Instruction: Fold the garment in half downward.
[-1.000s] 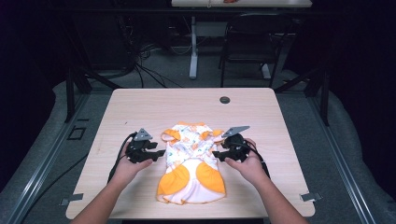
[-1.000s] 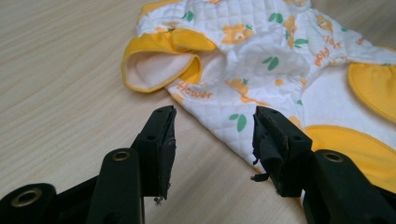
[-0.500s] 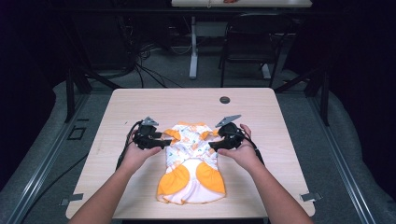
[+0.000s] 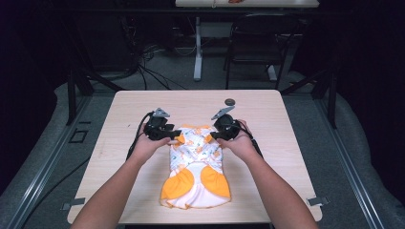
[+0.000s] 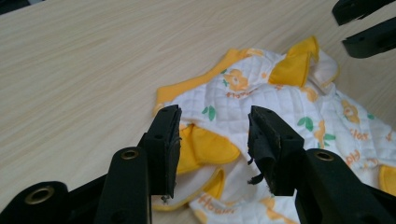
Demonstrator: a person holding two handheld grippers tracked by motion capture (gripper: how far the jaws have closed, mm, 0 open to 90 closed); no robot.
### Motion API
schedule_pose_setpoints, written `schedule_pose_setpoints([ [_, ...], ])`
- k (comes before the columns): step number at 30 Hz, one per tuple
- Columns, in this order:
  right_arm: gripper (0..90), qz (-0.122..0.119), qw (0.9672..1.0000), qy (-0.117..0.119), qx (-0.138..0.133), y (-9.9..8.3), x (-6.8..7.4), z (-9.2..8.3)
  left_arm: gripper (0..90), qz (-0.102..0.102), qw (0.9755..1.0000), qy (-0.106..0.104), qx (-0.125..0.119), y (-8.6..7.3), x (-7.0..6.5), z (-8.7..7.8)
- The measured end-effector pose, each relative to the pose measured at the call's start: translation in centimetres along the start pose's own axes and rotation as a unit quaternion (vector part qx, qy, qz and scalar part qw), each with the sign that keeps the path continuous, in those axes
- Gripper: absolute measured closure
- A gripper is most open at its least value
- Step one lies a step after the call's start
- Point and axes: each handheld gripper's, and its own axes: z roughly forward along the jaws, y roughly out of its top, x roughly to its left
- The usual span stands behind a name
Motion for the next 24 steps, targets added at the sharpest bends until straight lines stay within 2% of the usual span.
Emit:
schedule_pose_setpoints([
  [1, 68.2, 0.006, 0.9998, 0.019, 0.000, 0.1, -0.1, 0.4, 56.0, 0.005, 1.0000, 0.005, 0.006, 0.0, 0.0, 0.4],
  [2, 69.4, 0.009, 0.9997, 0.024, 0.004, 0.3, -0.2, 0.8, 56.0, 0.013, 0.9998, 0.010, 0.012, -0.1, -0.1, 0.8],
  [4, 70.2, 0.011, 0.9997, 0.022, 0.003, 0.3, -0.1, 1.2, 56.0, 0.018, 0.9996, 0.014, 0.017, -0.1, -0.1, 1.2],
  [5, 71.1, 0.012, 0.9997, 0.021, 0.004, 0.4, -0.1, 2.0, 58.9, 0.026, 0.9991, 0.026, 0.021, -0.3, -0.1, 1.8],
  [6, 71.1, 0.012, 0.9997, 0.021, 0.004, 0.4, -0.1, 2.0, 61.7, 0.026, 0.9991, 0.026, 0.021, -0.3, -0.1, 1.8],
  [7, 73.2, -0.003, 0.9998, 0.000, 0.019, 0.3, 0.0, 3.1, 63.6, 0.026, 0.9989, 0.028, 0.026, -0.5, -0.2, 2.4],
  [8, 73.2, -0.003, 0.9998, 0.000, 0.019, 0.3, 0.0, 3.1, 66.2, 0.026, 0.9989, 0.028, 0.026, -0.5, -0.2, 2.4],
  [9, 76.3, -0.005, 0.9995, -0.011, 0.030, 0.0, 0.1, 3.8, 67.7, 0.025, 0.9985, 0.032, 0.037, -0.7, -0.1, 3.1],
  [10, 76.3, -0.005, 0.9995, -0.011, 0.030, 0.0, 0.1, 3.8, 68.3, 0.025, 0.9985, 0.032, 0.037, -0.7, -0.1, 3.1],
  [11, 78.8, 0.004, 0.9991, -0.004, 0.043, -0.3, 0.0, 4.4, 69.3, 0.027, 0.9981, 0.027, 0.048, -1.0, -0.2, 3.7],
  [14, 78.9, 0.017, 0.9986, 0.009, 0.049, -0.7, 0.0, 5.0, 69.9, 0.028, 0.9981, 0.024, 0.049, -1.4, -0.4, 4.0],
  [16, 78.9, 0.016, 0.9980, 0.013, 0.059, -1.1, 0.1, 5.2, 70.1, 0.024, 0.9981, 0.019, 0.054, -1.9, -0.4, 4.4],
  [17, 78.7, 0.019, 0.9973, 0.026, 0.066, -1.5, 0.2, 5.5, 70.0, 0.030, 0.9974, 0.018, 0.063, -2.4, -0.4, 4.7],
  [19, 78.7, 0.014, 0.9975, 0.027, 0.063, -1.7, 0.3, 5.6, 70.0, 0.033, 0.9975, 0.017, 0.060, -2.6, -0.4, 4.7],
  [23, 79.4, 0.028, 0.9976, 0.045, 0.046, -2.6, 0.8, 5.1, 70.0, 0.033, 0.9981, 0.010, 0.051, -3.2, -0.6, 4.3],
  [24, 79.6, 0.023, 0.9974, 0.050, 0.046, -2.8, 0.8, 4.9, 70.0, 0.033, 0.9981, 0.010, 0.051, -3.2, -0.6, 4.3],
])
